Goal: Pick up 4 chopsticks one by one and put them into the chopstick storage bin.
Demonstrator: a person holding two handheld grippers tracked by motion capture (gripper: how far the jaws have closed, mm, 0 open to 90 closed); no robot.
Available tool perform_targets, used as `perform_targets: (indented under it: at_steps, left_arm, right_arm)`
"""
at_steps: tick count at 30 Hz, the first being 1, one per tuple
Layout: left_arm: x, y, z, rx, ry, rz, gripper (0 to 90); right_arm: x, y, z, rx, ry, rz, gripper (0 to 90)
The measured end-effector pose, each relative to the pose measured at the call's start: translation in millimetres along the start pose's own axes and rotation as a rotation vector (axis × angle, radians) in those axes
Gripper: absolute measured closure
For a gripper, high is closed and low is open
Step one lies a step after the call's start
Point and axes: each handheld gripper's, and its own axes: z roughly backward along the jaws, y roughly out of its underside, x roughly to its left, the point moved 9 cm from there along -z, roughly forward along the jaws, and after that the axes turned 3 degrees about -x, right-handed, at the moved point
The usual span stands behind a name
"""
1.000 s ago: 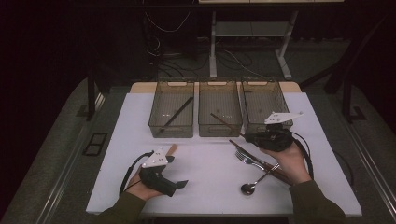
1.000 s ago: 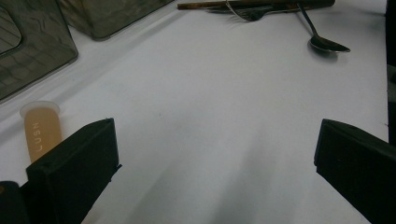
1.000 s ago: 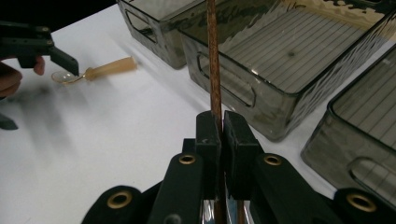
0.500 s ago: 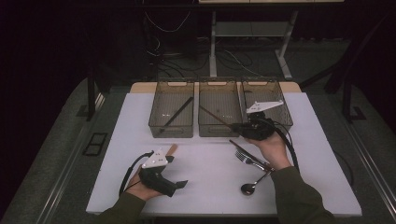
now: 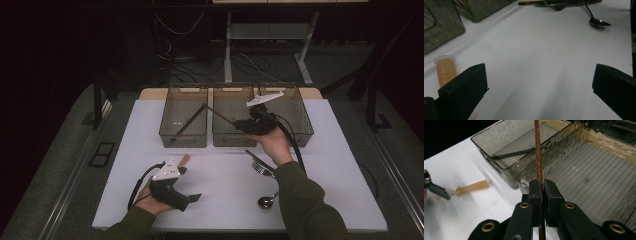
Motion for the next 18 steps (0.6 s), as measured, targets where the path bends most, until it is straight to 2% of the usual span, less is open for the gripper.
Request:
perform_targets:
  at_steps: [10,18]
  left_arm:
    - [1.0,-0.9,-0.4,-0.006,-0.006,-0.013,0.0]
    - [2.8,-0.5,-0.9,0.001,0.001,-0.034,0.0]
  right_arm:
    - [6.0,-24.4,-29.4,0.023,0.015,0.015,85.5]
    - [6.9,-39.4,-55.7,0.036,0.048,0.01,85.3]
